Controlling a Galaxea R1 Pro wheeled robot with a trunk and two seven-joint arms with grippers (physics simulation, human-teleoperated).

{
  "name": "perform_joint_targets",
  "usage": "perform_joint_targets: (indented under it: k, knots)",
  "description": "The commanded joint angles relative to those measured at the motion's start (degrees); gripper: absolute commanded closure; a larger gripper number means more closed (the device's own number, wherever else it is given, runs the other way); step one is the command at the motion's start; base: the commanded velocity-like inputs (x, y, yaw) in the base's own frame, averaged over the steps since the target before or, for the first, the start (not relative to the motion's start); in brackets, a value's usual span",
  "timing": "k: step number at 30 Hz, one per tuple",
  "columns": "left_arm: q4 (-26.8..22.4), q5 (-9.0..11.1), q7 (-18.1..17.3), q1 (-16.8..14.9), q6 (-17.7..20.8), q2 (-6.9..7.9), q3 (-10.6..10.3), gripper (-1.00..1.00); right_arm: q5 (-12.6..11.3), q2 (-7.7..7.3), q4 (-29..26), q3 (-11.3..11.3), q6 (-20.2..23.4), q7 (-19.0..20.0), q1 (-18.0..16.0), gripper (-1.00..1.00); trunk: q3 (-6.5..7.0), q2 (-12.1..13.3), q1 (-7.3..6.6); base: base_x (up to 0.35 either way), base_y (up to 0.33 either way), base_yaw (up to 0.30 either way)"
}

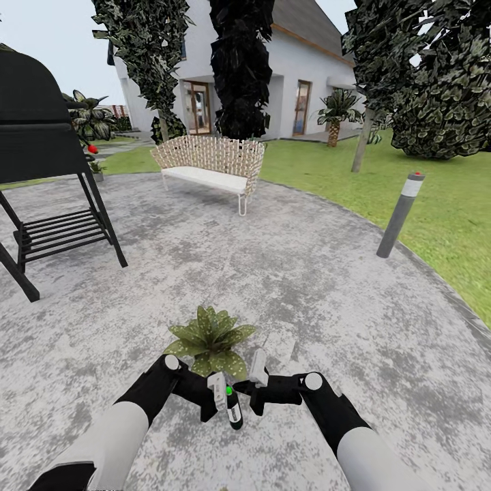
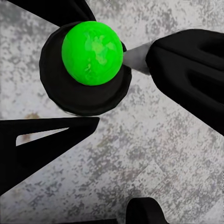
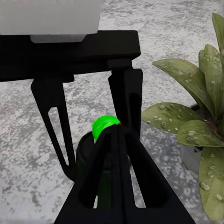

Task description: Pick up the pesticide atomizer in the garden and spray insectifuge to fully cover both potted plants in the garden.

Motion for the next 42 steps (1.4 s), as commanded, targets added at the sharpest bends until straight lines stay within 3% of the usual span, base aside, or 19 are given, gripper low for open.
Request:
perform_joint_targets:
  k: [1, 10, 14, 20, 24, 26, 28, 29, 31, 33, 34, 35, 37, 40, 42]
  knots:
    - [-0.04, -0.59, -0.21, -0.1, -0.59, -0.11, 0.5, 1.0, 0.53, 0.02, -0.07, -0.09, -0.29, 0.03, -0.02, 1.0, -0.05, -0.02, -0.01, 0.0, 0.0, 0.0]
    - [0.1, -0.61, -0.17, -0.15, -0.61, -0.1, 0.51, 1.0, 0.53, 0.02, -0.12, -0.06, -0.29, 0.05, -0.02, 1.0, -0.05, -0.02, -0.01, 0.0, 0.0, 0.0]
    - [0.72, -1.41, 0.14, 0.04, -0.67, 0.65, 0.31, 1.0, 0.54, 0.02, -0.16, -0.06, -0.29, 0.05, -0.02, 1.0, -0.05, -0.02, -0.01, 0.0, 0.0, 0.0]
    - [0.56, -1.9, 0.2, 0.45, -0.59, 8.46, 0.16, 1.0, 0.52, 0.02, -0.16, -0.06, -0.29, 0.05, -0.02, 1.0, -0.05, -0.02, -0.01, 0.0, 0.0, 0.0]
    - [0.17, -1.92, 0.13, 0.68, -1.19, 12.1, 0.07, 1.0, 0.56, -0.04, -0.12, -0.04, -0.29, 0.05, -0.02, 1.0, -0.05, -0.02, -0.01, 0.0, 0.0, 0.0]
    - [0.73, -1.33, 0.56, 0.86, -2.56, 16.0, 0.51, 1.0, 0.73, -0.52, 0.17, -0.11, -0.29, 0.05, 0.0, 1.0, -0.05, -0.02, -0.01, 0.0, 0.0, 0.0]
    - [2.09, 1.56, 2.69, 1.0, -3.41, 19.78, 2.97, 1.0, 0.8, -2.2, 0.54, -0.14, -0.27, -0.03, 0.05, 1.0, -0.05, -0.02, -0.01, 0.0, 0.0, 0.0]
    - [4.09, 3.13, 3.95, 1.21, -3.77, 20.53, 4.21, 1.0, 0.75, -3.12, 1.27, -0.19, -0.24, -0.08, 0.06, -1.0, -0.05, -0.02, -0.01, 0.0, 0.0, 0.0]
    - [7.13, 4.68, 7.15, 1.82, -4.49, 21.35, 5.34, 1.0, 0.65, -4.36, 3.89, -0.34, -0.23, -0.24, 0.07, -1.0, -0.05, -0.02, -0.01, 0.0, 0.0, 0.0]
    - [8.31, 5.19, 12.6, 3.48, -4.43, 21.68, 5.71, 1.0, 0.58, -5.32, 5.9, -0.54, -0.34, -0.66, 0.07, -1.0, -0.05, -0.02, -0.01, 0.0, 0.0, 0.0]
    - [8.53, 5.42, 15.89, 4.57, -4.34, 21.61, 5.83, 1.0, 0.58, -5.58, 6.36, -0.74, -0.36, -1.95, 0.07, -1.0, -0.05, -0.02, -0.01, 0.0, 0.0, 0.0]
    - [8.82, 6.16, 19.74, 5.77, -4.27, 21.4, 5.9, 1.0, 0.62, -5.89, 6.74, -0.92, -0.37, -5.83, 0.07, -1.0, -0.05, -0.02, -0.01, 0.0, 0.0, 0.0]
    - [11.34, 9.01, 26.37, 7.35, -4.37, 20.64, 5.95, 1.0, 0.6, -6.5, 9.59, -1.06, -0.36, -16.28, 0.1, -1.0, -0.05, -0.02, -0.01, 0.0, 0.0, 0.0]
    - [16.96, 17.56, 37.18, 7.91, -4.84, 19.64, 5.96, 1.0, 0.33, -6.71, 19.1, -1.18, -0.3, -34.13, 0.15, -1.0, -0.05, -0.02, -0.01, 0.0, 0.0, 0.0]
    - [21.01, 24.79, 46.06, 8.23, -7.41, 19.02, 5.96, 1.0, 0.04, -6.54, 23.71, -1.21, -0.42, -50.97, 0.16, -1.0, -0.05, -0.02, -0.01, 0.0, 0.0, 0.0]
